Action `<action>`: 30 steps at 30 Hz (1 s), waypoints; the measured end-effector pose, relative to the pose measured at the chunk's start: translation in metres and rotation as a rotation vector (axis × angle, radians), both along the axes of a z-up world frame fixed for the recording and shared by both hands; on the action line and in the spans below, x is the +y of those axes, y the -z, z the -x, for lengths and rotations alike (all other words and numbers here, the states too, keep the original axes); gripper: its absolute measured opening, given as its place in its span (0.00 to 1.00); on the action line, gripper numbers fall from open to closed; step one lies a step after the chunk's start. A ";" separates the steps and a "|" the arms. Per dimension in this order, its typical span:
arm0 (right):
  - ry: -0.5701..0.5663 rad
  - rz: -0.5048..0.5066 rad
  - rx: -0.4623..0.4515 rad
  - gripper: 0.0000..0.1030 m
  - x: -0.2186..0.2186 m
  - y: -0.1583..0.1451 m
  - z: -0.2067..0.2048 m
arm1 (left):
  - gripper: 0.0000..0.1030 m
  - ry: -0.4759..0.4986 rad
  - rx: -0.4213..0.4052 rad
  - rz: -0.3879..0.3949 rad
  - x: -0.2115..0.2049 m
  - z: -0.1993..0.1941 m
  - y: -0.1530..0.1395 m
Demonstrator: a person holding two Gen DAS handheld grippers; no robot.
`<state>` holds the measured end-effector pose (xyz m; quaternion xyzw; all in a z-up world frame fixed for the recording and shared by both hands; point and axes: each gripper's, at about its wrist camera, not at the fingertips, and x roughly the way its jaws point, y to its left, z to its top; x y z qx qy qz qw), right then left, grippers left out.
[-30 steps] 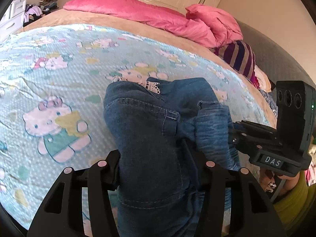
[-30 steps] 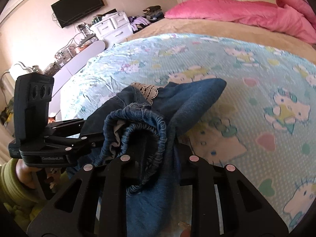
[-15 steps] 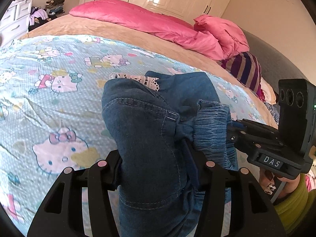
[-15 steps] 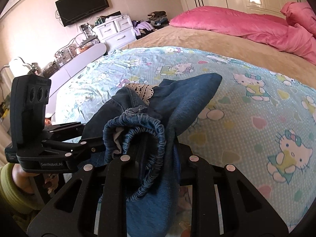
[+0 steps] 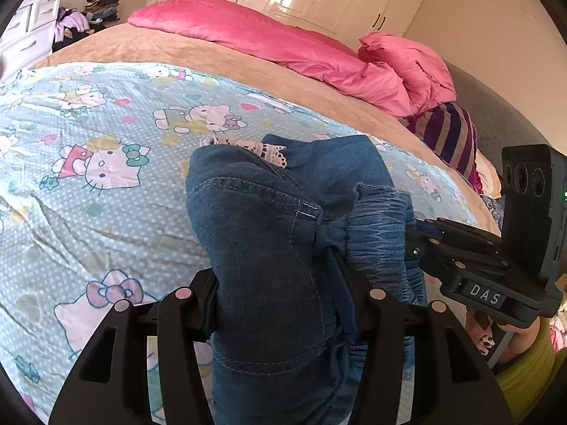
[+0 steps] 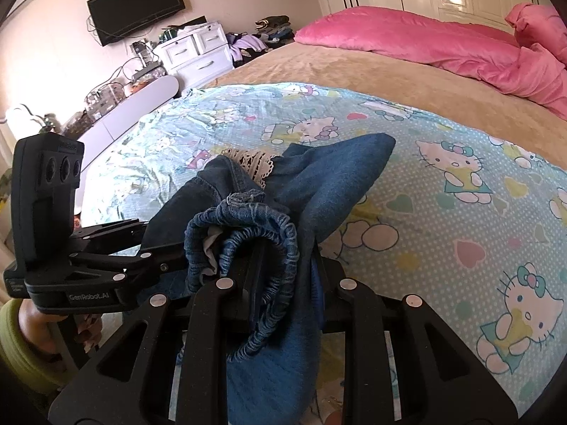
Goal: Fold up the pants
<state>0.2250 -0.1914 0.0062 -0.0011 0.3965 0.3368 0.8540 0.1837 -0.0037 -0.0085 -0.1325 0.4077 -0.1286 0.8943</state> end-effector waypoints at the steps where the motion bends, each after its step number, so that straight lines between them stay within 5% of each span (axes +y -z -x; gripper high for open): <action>1: 0.002 0.001 0.004 0.16 0.000 0.002 -0.001 | 0.49 -0.001 0.003 0.001 0.000 -0.002 0.001; 15: 0.071 0.041 0.059 0.20 -0.012 0.022 -0.009 | 0.52 -0.027 0.052 -0.007 0.008 -0.007 0.023; 22: 0.136 0.122 0.108 0.38 -0.019 0.042 -0.015 | 0.61 -0.041 0.083 -0.002 0.014 -0.006 0.038; 30: 0.158 0.120 0.123 0.41 -0.022 0.045 -0.015 | 0.62 -0.041 0.078 -0.006 0.013 -0.004 0.039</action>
